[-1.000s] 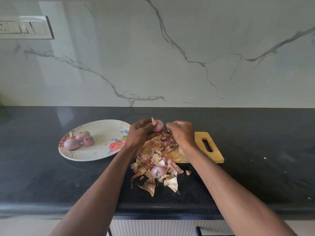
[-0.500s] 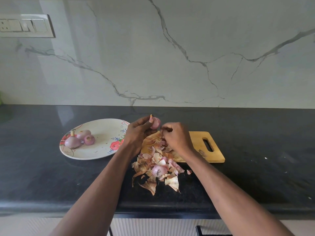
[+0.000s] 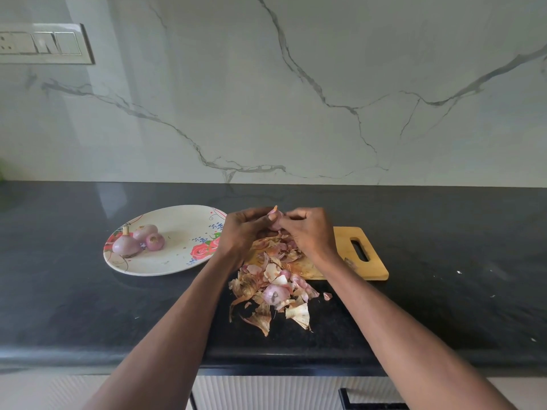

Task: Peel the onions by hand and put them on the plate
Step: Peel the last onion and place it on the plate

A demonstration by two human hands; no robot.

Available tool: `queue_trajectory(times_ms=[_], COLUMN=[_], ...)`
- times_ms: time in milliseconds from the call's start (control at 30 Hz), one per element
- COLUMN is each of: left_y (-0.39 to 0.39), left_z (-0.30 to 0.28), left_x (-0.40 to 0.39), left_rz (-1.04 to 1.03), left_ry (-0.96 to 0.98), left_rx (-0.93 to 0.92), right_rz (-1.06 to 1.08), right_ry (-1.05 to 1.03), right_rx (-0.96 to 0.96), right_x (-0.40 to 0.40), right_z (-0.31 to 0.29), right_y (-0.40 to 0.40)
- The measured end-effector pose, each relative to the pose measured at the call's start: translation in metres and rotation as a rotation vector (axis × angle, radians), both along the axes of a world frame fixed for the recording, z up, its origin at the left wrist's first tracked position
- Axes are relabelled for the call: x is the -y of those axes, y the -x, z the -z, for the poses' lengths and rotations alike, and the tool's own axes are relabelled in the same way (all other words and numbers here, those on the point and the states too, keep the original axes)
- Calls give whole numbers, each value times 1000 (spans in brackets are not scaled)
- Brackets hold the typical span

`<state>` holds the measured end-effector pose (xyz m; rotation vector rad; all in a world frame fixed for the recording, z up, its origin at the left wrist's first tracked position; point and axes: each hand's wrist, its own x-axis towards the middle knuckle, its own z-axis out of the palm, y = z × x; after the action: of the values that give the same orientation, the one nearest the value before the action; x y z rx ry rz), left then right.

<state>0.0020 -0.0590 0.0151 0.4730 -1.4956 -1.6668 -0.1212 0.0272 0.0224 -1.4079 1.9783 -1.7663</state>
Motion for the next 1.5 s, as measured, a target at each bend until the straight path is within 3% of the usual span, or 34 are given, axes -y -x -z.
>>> queue_trajectory(times_ms=[633, 800, 1033, 1333, 1500], left_y=[2, 2, 2, 3, 3], left_z=[2, 2, 2, 3, 1], left_x=[-3, -5, 0, 3, 1], left_rz=[-14, 6, 57, 62, 53], left_ry=[123, 101, -63, -94, -73], left_rx=[19, -12, -67, -55, -70], right_rz=[223, 203, 113, 53, 83], right_ry=[20, 42, 52, 50, 17], right_rx=[-327, -286, 23, -249, -213], right_x=[6, 6, -2, 3, 4], right_z=[8, 10, 1, 6, 5], right_y=[-9, -7, -4, -7, -4])
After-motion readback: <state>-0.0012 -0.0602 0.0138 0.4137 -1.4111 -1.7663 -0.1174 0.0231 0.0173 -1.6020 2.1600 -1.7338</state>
